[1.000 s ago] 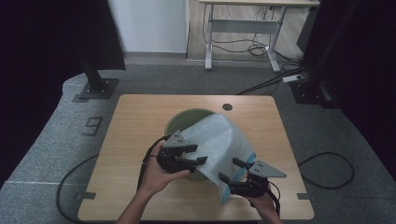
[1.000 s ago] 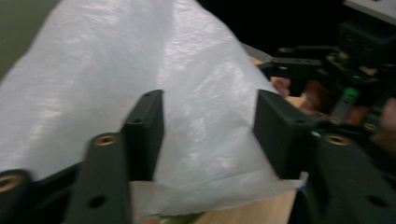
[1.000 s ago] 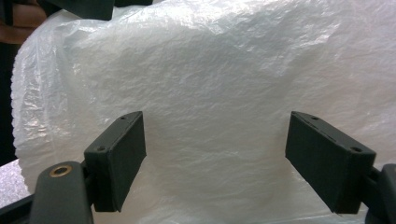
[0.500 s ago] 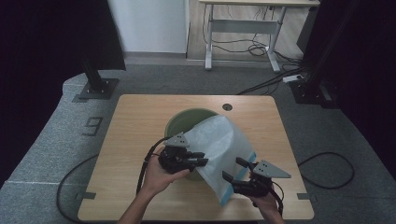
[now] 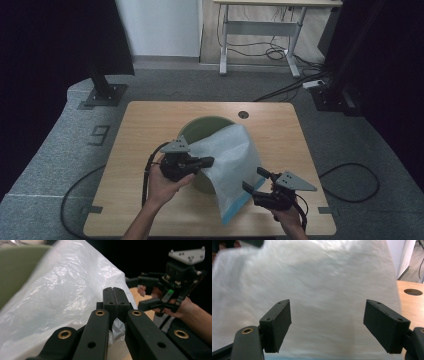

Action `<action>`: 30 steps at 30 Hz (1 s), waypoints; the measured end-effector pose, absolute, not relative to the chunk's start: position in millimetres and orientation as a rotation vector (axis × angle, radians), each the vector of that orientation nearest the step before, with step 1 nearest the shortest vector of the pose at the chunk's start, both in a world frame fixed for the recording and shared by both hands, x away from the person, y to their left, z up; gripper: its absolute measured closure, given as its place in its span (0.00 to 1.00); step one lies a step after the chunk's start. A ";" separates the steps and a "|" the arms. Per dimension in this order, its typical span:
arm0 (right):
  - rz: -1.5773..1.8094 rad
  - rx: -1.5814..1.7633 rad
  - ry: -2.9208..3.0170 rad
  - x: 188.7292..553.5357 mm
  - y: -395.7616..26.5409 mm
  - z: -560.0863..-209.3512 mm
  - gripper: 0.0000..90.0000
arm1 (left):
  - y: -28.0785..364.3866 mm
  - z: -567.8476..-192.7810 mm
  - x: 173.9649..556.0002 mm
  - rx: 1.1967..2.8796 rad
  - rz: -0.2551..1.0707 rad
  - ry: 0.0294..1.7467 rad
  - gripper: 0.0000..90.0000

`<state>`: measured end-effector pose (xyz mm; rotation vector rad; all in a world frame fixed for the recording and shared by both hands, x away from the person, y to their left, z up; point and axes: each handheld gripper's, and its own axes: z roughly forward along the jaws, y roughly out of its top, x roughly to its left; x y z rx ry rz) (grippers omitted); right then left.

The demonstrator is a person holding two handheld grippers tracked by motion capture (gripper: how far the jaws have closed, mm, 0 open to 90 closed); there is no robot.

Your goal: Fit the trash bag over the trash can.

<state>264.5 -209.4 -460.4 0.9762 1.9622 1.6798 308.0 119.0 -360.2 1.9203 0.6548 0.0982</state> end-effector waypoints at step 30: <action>1.600 0.996 1.841 268.6 -208.2 -458.3 0.95 | 174.6 -345.0 333.5 1.791 0.224 0.813 1.00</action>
